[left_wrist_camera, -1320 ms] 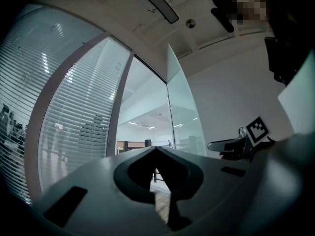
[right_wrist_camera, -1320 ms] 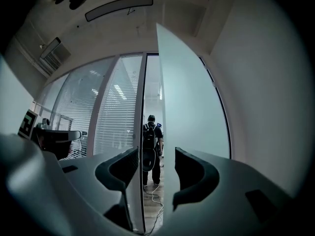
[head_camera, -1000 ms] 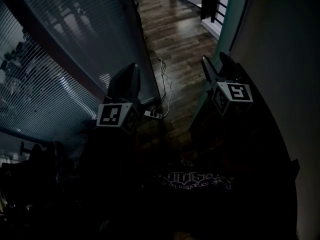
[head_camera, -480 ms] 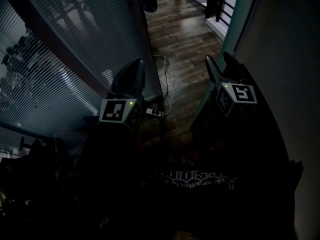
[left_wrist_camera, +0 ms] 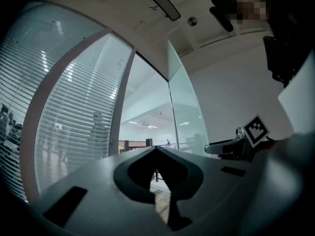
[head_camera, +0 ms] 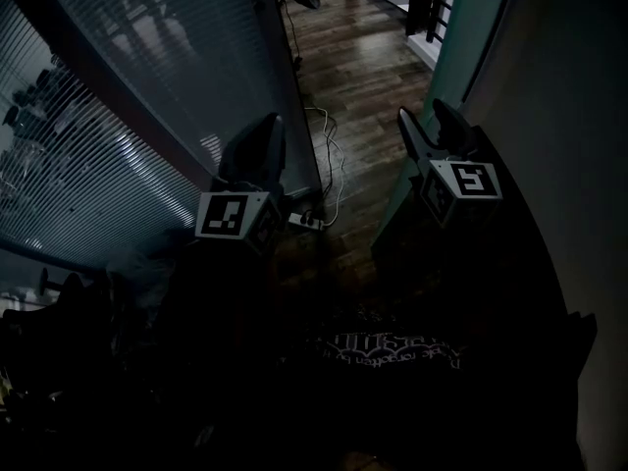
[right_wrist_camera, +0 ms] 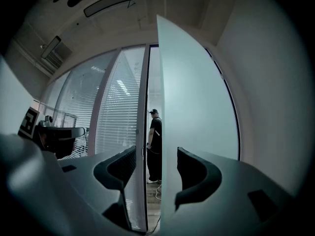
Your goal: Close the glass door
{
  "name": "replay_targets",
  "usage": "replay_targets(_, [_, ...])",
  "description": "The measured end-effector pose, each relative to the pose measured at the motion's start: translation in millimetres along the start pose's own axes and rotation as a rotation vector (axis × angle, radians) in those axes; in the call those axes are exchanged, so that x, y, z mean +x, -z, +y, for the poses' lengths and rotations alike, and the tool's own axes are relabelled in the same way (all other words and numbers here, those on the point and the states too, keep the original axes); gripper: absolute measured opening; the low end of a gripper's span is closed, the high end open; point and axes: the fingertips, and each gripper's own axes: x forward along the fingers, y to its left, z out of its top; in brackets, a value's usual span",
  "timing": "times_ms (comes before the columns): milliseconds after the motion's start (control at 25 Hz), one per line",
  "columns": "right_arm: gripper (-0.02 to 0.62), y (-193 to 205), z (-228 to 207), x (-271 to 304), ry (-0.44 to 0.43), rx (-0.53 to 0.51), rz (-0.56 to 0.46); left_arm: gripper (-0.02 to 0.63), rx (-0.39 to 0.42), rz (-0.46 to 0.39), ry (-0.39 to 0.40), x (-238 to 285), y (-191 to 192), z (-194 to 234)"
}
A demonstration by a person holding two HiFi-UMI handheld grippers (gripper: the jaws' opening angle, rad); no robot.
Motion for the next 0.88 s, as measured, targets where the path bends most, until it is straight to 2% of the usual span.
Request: replay_targets(880, [0.241,-3.2,32.7,62.1,0.020,-0.006,0.016,0.002,0.002,-0.018,-0.023,4.9,-5.7,77.9])
